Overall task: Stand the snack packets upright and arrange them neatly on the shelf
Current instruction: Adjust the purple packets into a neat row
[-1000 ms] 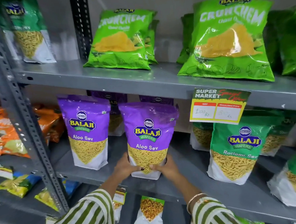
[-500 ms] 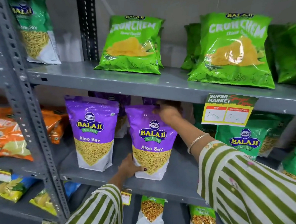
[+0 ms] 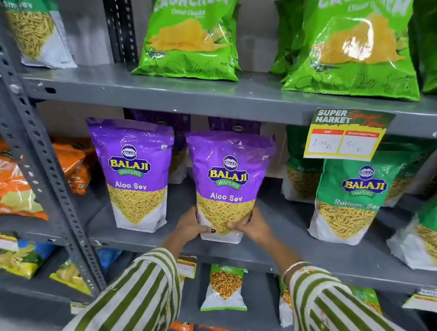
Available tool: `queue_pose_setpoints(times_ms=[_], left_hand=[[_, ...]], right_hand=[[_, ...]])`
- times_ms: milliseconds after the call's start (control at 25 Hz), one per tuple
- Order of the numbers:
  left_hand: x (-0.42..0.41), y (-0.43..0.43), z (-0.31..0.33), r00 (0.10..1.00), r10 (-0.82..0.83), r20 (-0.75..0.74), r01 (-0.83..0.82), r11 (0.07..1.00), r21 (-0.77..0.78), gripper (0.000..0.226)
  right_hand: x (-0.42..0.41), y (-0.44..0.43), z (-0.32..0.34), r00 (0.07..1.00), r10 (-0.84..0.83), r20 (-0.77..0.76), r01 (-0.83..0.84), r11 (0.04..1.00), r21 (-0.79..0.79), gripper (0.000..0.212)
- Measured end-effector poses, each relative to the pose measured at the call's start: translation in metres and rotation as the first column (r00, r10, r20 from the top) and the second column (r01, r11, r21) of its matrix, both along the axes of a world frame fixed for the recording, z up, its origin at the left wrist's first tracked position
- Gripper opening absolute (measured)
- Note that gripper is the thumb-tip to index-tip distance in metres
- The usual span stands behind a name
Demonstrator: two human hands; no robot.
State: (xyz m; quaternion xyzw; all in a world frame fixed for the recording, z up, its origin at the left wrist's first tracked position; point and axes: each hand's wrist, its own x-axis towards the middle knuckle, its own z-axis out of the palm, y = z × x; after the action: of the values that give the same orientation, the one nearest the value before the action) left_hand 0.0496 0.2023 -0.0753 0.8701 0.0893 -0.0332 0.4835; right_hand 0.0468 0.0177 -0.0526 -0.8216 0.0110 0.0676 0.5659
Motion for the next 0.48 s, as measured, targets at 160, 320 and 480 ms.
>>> queue_pose_setpoints(times_ms=[160,320,480], left_hand=[[-0.001,0.008,0.001,1.0,-0.01,-0.011,0.01,0.999,0.042,0.07],[-0.011,-0.002,0.001,1.0,0.003,0.006,-0.003,1.0,-0.024,0.103],[-0.048,-0.041,-0.015,0.845,0.107,0.523,-0.305,0.901,0.308,0.105]], right_hand=[[0.0,0.012,-0.01,0.998,-0.037,0.051,0.041,0.997,-0.072,0.082],[-0.008,-0.008,-0.004,0.998,-0.059,0.016,0.061,0.988,-0.141,0.083],[-0.015,-0.093,-0.005,0.966,-0.256,0.04,0.254,0.911,-0.324,0.066]])
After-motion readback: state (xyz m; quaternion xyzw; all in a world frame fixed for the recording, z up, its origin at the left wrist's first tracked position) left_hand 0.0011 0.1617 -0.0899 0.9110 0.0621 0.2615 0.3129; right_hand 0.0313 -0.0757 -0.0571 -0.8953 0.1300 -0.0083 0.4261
